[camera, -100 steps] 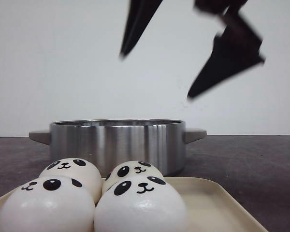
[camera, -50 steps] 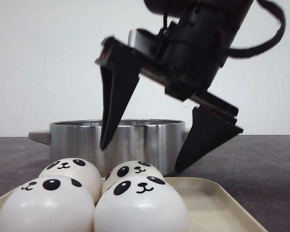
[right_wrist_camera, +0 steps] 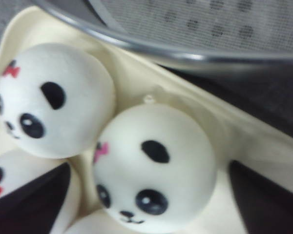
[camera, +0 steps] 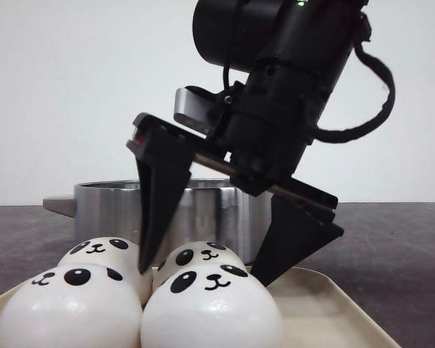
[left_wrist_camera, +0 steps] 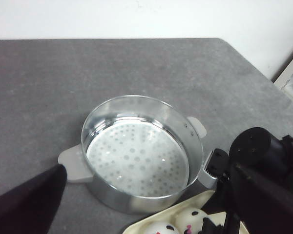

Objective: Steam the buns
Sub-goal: 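Lower the right gripper onto a panda bun on the tray and grasp it, then carry the bun with the right gripper into the pot and release it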

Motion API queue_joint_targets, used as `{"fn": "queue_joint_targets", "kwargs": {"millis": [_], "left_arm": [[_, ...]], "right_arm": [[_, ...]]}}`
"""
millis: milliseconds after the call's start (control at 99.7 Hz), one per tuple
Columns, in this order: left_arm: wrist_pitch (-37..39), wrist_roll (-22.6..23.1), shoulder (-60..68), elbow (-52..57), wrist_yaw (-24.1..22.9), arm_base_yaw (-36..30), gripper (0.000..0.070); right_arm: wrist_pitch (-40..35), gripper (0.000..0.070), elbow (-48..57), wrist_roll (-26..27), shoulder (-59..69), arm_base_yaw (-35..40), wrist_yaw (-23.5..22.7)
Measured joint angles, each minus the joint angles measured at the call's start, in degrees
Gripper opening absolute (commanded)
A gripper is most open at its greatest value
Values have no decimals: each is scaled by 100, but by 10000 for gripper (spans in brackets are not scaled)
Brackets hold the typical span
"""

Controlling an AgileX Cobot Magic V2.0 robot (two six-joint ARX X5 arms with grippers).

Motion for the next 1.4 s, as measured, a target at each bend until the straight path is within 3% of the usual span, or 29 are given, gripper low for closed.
{"fn": "queue_joint_targets", "kwargs": {"millis": [50, 160, 461, 732, 802, 973, 1404], "left_arm": [[-22, 9, 0, 0, 0, 0, 700], [-33, 35, 0, -2, 0, 0, 700], [-50, 37, 2, -2, 0, 0, 700], [-50, 37, 24, -2, 0, 0, 700], [-50, 37, 24, -2, 0, 0, 700], [-48, 37, 24, -4, -2, 0, 700], [-55, 37, 26, -4, -4, 0, 700]], "right_arm": [[0, 366, 0, -7, 22, -2, 31], [-9, 0, 0, -4, 52, 0, 142], [-238, 1, 160, -24, -203, 81, 271], [-787, 1, 1421, -96, -1464, 501, -31], [-796, 1, 1694, -153, -1558, 529, 146], [-321, 1, 2181, -358, -1432, 234, 1082], [-125, 1, 2562, -435, 603, -1093, 1290]]}}
